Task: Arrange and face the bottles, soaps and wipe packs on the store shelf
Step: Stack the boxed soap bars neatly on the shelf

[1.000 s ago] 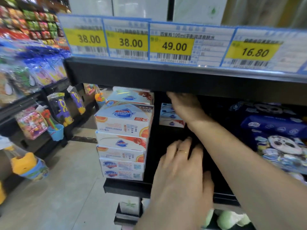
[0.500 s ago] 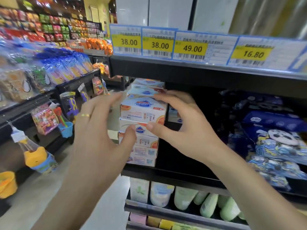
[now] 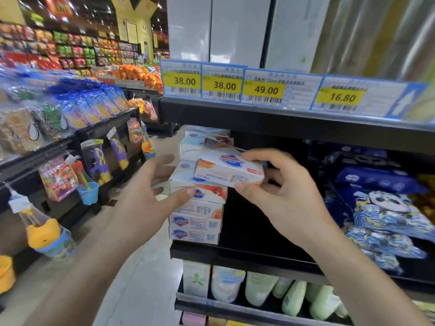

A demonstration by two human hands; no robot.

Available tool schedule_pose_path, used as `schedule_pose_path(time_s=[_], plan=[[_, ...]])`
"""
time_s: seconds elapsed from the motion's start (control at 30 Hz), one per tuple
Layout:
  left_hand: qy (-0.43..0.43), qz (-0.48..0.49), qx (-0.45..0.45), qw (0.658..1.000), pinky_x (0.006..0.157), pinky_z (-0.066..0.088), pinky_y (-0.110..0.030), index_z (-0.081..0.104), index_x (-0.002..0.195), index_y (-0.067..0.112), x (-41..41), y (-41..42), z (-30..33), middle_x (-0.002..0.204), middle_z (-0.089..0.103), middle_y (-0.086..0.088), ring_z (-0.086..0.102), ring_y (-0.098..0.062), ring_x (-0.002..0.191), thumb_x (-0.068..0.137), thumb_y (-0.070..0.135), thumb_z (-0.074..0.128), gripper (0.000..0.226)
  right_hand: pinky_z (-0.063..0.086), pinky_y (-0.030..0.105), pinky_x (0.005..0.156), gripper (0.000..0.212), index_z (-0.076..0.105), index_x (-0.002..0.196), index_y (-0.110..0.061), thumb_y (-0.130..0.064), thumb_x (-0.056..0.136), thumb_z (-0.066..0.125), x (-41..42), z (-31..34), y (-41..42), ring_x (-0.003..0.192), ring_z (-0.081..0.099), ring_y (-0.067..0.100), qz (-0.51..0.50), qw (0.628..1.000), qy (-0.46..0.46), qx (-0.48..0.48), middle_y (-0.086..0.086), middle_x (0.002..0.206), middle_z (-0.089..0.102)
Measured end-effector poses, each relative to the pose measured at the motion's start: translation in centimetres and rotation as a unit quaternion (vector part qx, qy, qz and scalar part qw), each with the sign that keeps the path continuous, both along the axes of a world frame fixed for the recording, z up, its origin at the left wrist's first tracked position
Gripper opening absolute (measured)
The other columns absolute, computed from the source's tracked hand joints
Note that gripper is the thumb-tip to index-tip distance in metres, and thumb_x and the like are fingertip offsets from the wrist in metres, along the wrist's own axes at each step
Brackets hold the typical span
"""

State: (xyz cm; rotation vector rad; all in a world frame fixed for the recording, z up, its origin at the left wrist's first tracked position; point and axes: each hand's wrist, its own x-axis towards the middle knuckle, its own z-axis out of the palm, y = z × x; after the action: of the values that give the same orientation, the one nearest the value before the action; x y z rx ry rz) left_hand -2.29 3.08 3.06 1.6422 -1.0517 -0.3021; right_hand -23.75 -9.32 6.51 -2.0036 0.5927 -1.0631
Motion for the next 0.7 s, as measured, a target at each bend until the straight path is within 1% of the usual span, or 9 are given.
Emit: schedule_pose_path(time_s=[0.1, 0.17, 0.23, 0.3, 0.37, 0.43, 0.57, 0.63, 0.7], plan=[[-0.007, -0.009, 0.001, 1.000, 0.110, 0.049, -0.045, 0.052, 0.141, 0.040, 0.4, -0.3, 0.4, 0.136, 0.062, 0.021, 0.057, -0.003, 0.129, 0.058, 0.072, 0.079, 0.093, 0.060, 0.025, 0.089, 0.043, 0.069, 0.111, -0.038, -0.007, 0.084, 0.082, -2.1, 0.2, -0.3, 0.109, 0.069, 0.007, -0.017, 1.000, -0.007, 0.021, -0.003, 0.127, 0.065], [-0.010, -0.020, 0.016, 1.000, 0.110, 0.049, -0.046, 0.051, 0.144, 0.037, 0.5, -0.6, 0.7, 0.138, 0.061, 0.021, 0.057, -0.002, 0.129, 0.058, 0.066, 0.078, 0.094, 0.060, 0.024, 0.089, 0.044, 0.069, 0.110, -0.038, -0.006, 0.083, 0.082, -3.0, 0.1, -0.5, 0.108, 0.070, 0.006, -0.030, 0.999, -0.013, 0.029, -0.001, 0.126, 0.066], [0.000, -0.029, 0.021, 0.999, 0.108, 0.051, -0.046, 0.055, 0.140, 0.037, 0.6, -0.8, 0.7, 0.134, 0.064, 0.022, 0.060, -0.002, 0.126, 0.058, 0.061, 0.079, 0.089, 0.060, 0.024, 0.089, 0.044, 0.069, 0.109, -0.040, -0.007, 0.083, 0.082, -3.5, 0.0, -0.7, 0.109, 0.070, 0.006, -0.036, 0.999, -0.008, 0.035, -0.002, 0.126, 0.066], [0.006, -0.031, 0.016, 0.999, 0.105, 0.053, -0.046, 0.060, 0.133, 0.038, 0.7, -0.8, 0.6, 0.128, 0.068, 0.021, 0.063, -0.004, 0.122, 0.061, 0.055, 0.080, 0.077, 0.059, 0.022, 0.088, 0.043, 0.069, 0.109, -0.040, -0.008, 0.083, 0.082, -3.9, -0.3, -0.8, 0.108, 0.070, 0.005, -0.043, 0.998, 0.002, 0.035, -0.004, 0.126, 0.065], [0.004, -0.028, 0.014, 1.000, 0.103, 0.055, -0.046, 0.063, 0.128, 0.040, 0.9, -0.8, 0.7, 0.126, 0.070, 0.020, 0.066, -0.007, 0.120, 0.060, 0.055, 0.080, 0.071, 0.059, 0.021, 0.087, 0.042, 0.070, 0.109, -0.038, -0.008, 0.083, 0.083, -4.1, -0.6, -1.0, 0.108, 0.069, 0.003, -0.060, 0.998, 0.009, 0.035, -0.006, 0.125, 0.064], [-0.005, -0.025, 0.015, 1.000, 0.100, 0.057, -0.045, 0.065, 0.126, 0.039, 1.0, -0.6, 0.7, 0.123, 0.072, 0.019, 0.067, -0.008, 0.118, 0.059, 0.059, 0.080, 0.072, 0.059, 0.018, 0.085, 0.042, 0.069, 0.111, -0.037, -0.009, 0.083, 0.083, -4.2, -1.0, -1.4, 0.108, 0.068, 0.001, -0.081, 0.996, 0.012, 0.037, -0.006, 0.125, 0.063], [-0.024, -0.020, 0.013, 0.999, 0.094, 0.060, -0.046, 0.067, 0.119, 0.041, 1.0, -0.1, 0.7, 0.116, 0.074, 0.021, 0.070, -0.008, 0.113, 0.057, 0.065, 0.077, 0.067, 0.056, 0.012, 0.075, 0.042, 0.069, 0.111, -0.039, -0.010, 0.083, 0.083, -4.4, -1.5, -2.0, 0.102, 0.068, -0.002, -0.113, 0.993, 0.009, 0.043, -0.003, 0.124, 0.063], [-0.022, -0.027, 0.010, 0.999, 0.094, 0.060, -0.045, 0.067, 0.113, 0.043, 0.9, 0.2, 0.8, 0.113, 0.074, 0.024, 0.070, -0.007, 0.112, 0.058, 0.063, 0.076, 0.059, 0.055, 0.011, 0.074, 0.041, 0.069, 0.111, -0.038, -0.010, 0.083, 0.083, -4.5, -1.7, -2.1, 0.101, 0.068, -0.003, -0.118, 0.992, 0.009, 0.045, -0.002, 0.124, 0.064], [-0.022, -0.038, 0.012, 0.999, 0.097, 0.059, -0.045, 0.066, 0.109, 0.045, 0.7, 0.3, 1.0, 0.114, 0.073, 0.026, 0.069, -0.006, 0.113, 0.059, 0.061, 0.077, 0.054, 0.056, 0.012, 0.073, 0.041, 0.069, 0.111, -0.038, -0.011, 0.083, 0.083, -4.5, -1.8, -2.3, 0.101, 0.068, -0.003, -0.124, 0.991, 0.010, 0.047, -0.002, 0.124, 0.064]])
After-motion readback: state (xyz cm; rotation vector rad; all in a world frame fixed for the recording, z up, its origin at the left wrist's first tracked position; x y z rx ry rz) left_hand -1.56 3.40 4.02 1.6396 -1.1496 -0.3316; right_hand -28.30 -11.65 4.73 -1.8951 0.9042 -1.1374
